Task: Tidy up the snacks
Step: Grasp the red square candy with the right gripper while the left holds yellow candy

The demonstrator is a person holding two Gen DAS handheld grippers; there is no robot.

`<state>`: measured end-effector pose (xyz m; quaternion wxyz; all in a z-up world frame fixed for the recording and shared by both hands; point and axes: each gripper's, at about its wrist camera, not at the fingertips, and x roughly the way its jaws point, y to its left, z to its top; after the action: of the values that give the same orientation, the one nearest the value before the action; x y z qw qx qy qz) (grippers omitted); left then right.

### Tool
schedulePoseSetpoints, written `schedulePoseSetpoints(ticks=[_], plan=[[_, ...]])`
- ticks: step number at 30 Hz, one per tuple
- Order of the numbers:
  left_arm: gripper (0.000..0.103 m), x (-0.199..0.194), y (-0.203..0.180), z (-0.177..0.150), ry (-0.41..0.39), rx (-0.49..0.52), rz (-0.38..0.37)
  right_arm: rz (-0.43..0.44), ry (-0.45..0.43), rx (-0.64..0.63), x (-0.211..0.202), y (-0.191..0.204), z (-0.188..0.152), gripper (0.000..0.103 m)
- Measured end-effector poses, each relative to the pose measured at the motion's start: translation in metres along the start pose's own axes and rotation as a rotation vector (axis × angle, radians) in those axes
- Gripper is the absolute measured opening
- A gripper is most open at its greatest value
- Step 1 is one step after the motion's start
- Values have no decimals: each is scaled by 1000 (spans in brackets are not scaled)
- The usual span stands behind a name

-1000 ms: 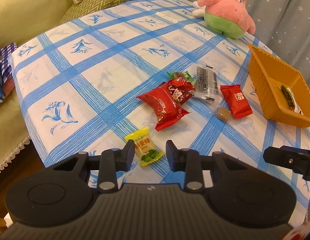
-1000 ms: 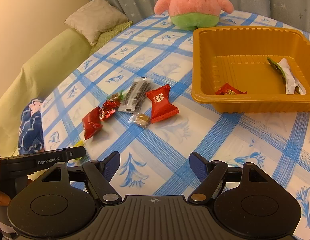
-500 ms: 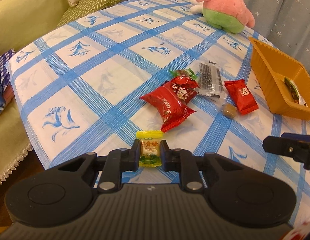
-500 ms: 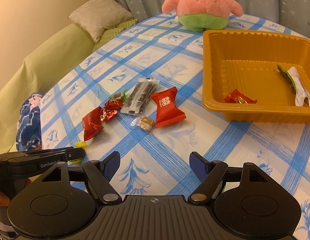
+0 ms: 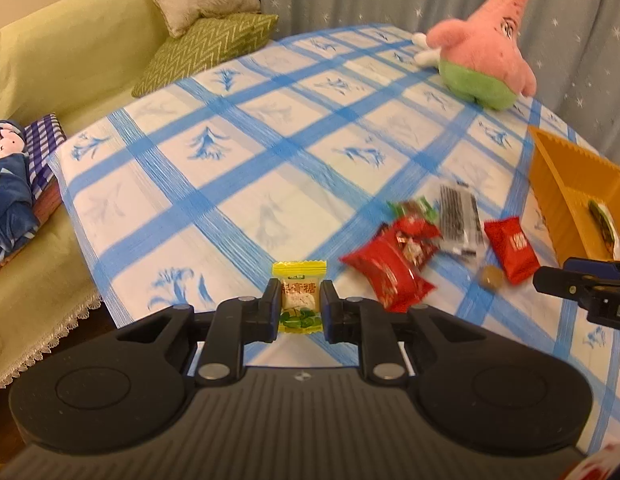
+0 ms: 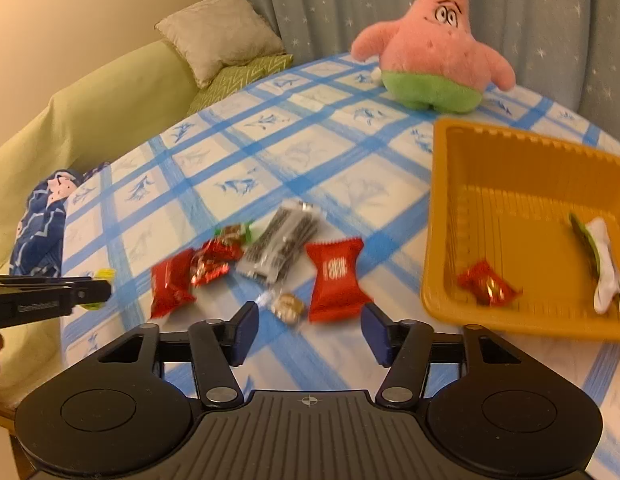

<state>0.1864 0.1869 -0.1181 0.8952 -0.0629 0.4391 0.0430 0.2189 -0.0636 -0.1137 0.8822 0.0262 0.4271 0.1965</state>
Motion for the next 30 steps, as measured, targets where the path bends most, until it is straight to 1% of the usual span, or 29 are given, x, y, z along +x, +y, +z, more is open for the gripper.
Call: schedulePoseSetpoints(ticks=[3, 7, 12, 21, 23, 26, 30], plan=[[18, 1, 2, 6, -9, 3, 0, -16, 6, -21, 9, 1, 10, 46], [18, 4, 3, 11, -15, 11, 2, -37, 24, -39, 22, 0, 21, 42], [18, 10, 5, 17, -20, 16, 2, -63, 70, -73, 40, 0, 32, 36], [18, 18, 5, 22, -8, 19, -8, -125, 180, -158, 71, 6, 38, 33], [18, 18, 5, 22, -8, 19, -9, -132, 189, -175, 75, 7, 37, 32], [18, 20, 4, 21, -5, 19, -10, -134, 196, -189, 77, 8, 37, 26], [18, 20, 4, 21, -6, 23, -11, -133, 179, -191, 75, 7, 38, 24]])
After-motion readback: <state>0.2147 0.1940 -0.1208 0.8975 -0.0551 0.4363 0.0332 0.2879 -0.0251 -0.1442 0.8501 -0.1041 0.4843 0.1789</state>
